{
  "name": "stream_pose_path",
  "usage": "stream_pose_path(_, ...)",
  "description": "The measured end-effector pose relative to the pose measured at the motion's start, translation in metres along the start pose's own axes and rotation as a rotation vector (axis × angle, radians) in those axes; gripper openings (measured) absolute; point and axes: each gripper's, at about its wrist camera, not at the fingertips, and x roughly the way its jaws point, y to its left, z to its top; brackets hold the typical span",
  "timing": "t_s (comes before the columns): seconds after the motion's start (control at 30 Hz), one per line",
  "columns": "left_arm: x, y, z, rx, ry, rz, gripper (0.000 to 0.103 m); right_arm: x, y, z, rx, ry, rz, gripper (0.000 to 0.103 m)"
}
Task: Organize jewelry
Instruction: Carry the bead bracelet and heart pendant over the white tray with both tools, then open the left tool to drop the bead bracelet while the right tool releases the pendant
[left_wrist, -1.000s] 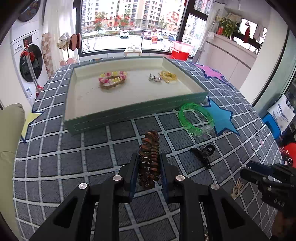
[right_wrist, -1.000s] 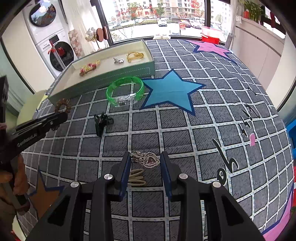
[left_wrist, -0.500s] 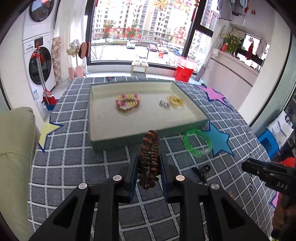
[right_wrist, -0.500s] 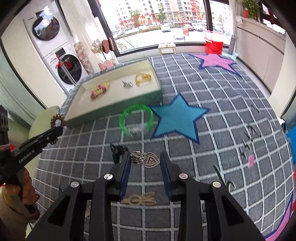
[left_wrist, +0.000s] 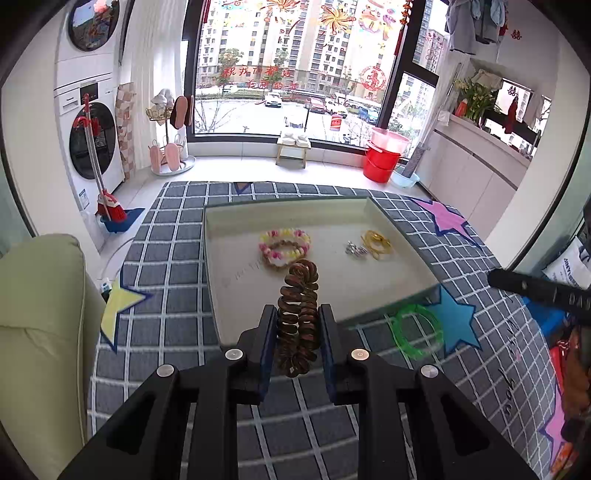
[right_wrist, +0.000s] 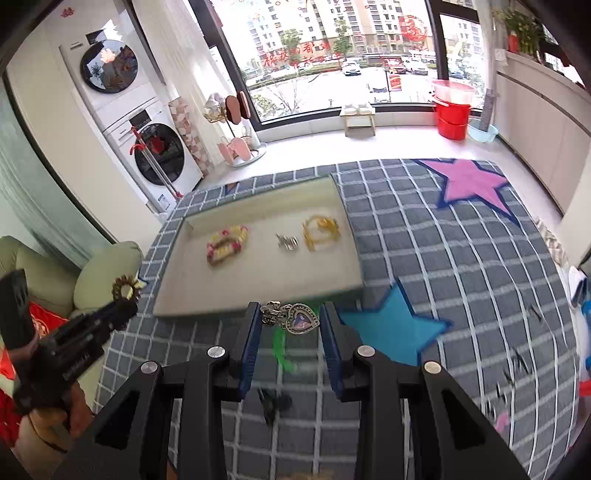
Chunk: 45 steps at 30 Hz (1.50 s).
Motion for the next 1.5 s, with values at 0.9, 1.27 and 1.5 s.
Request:
stream_pose_path(0.9,0.130,0.019,0.032,0.029,0.171,0.101,0.037,0.155,-0.009,0.053,0.004,0.142,-0.029,0.035)
stream_pose_path(1.27,0.141,0.012,0.024,0.069,0.194,0.169,0.062,0.173,-0.005,0.039,-0.054,0.165,-0.079,0.036)
stream_pose_path(1.5,0.141,0.006,0.022,0.086,0.187,0.192,0.066,0.173,-0.001,0.039,-0.064,0.169,-0.076,0.052)
